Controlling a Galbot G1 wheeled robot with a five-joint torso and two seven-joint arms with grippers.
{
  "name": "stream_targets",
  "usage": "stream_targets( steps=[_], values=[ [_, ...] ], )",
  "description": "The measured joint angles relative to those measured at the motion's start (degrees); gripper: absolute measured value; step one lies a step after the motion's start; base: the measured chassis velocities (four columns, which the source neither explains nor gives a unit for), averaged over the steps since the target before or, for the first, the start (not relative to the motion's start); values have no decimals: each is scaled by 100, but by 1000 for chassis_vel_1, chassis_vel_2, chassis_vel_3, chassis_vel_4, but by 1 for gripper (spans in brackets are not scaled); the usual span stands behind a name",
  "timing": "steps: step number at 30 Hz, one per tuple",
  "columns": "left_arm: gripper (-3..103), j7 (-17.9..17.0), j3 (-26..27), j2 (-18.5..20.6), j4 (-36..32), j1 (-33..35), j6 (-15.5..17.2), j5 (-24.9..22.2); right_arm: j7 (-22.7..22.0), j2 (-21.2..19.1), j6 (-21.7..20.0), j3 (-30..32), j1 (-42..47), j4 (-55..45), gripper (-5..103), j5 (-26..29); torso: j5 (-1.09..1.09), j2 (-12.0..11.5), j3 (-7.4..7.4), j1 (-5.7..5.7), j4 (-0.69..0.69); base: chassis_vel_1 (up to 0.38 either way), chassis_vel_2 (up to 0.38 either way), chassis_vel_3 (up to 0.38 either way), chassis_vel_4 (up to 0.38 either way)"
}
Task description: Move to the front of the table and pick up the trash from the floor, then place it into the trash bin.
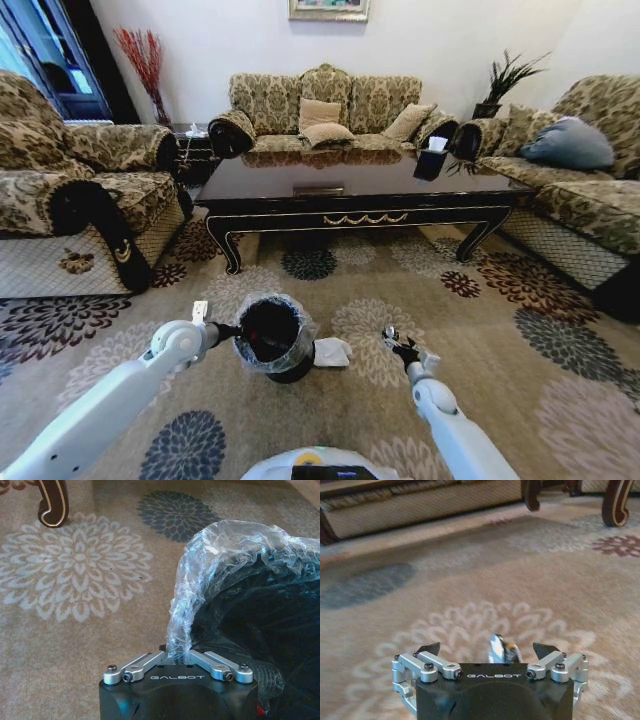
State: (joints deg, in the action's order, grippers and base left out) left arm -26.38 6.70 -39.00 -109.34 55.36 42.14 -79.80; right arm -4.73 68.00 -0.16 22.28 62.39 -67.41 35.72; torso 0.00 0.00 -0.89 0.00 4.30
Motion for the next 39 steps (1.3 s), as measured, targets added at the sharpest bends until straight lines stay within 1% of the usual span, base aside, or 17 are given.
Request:
stream_targets(
  steps=[3,11,14,17,21,27,33,34,35,36,39],
  values=[
    [0,-21,-10,0,-11,-1,0,-14,15,99,124,-65,-322,632,100,-98,0,0,0,0,2,0,0,0,0],
    [0,-27,-5,13,-11,-30,0,-69,123,311,302,-116,-686,1367,100,-244,1,0,0,0,1,0,0,0,0],
    [0,-31,-1,17,-13,-40,0,-75,124,365,384,-99,-797,1561,100,-233,0,0,0,0,1,0,0,0,0],
    [0,-33,28,12,-59,-60,0,-103,121,425,465,-11,-1025,1932,100,-55,0,0,0,0,0,0,0,0,0],
    [0,-33,21,-9,-91,-89,0,-124,139,418,480,-15,-1140,2096,100,-32,0,0,0,0,2,0,0,0,0],
    [0,-33,-9,-17,-95,-108,0,-134,188,447,562,-32,-1405,2493,100,-64,0,0,0,0,1,0,0,0,0],
    [0,-3,23,5,-64,-102,0,-127,242,484,623,-92,-1573,2639,100,-44,0,0,0,0,1,0,0,0,0],
    [0,1,27,4,-58,-102,0,-124,248,490,624,-113,-1611,2656,103,-45,0,0,0,0,0,0,0,0,0],
    [0,3,30,-2,-51,-102,0,-118,250,495,624,-133,-1641,2678,99,-45,0,0,0,0,0,0,0,0,0],
    [0,3,30,-2,-51,-102,0,-118,250,495,624,-133,-1641,2678,99,-45,0,0,0,0,0,0,0,0,0],
    [0,10,33,-4,-46,-111,0,-111,252,528,624,-151,-1755,2796,84,-28,0,0,0,0,1,0,0,0,0]
  ],
)
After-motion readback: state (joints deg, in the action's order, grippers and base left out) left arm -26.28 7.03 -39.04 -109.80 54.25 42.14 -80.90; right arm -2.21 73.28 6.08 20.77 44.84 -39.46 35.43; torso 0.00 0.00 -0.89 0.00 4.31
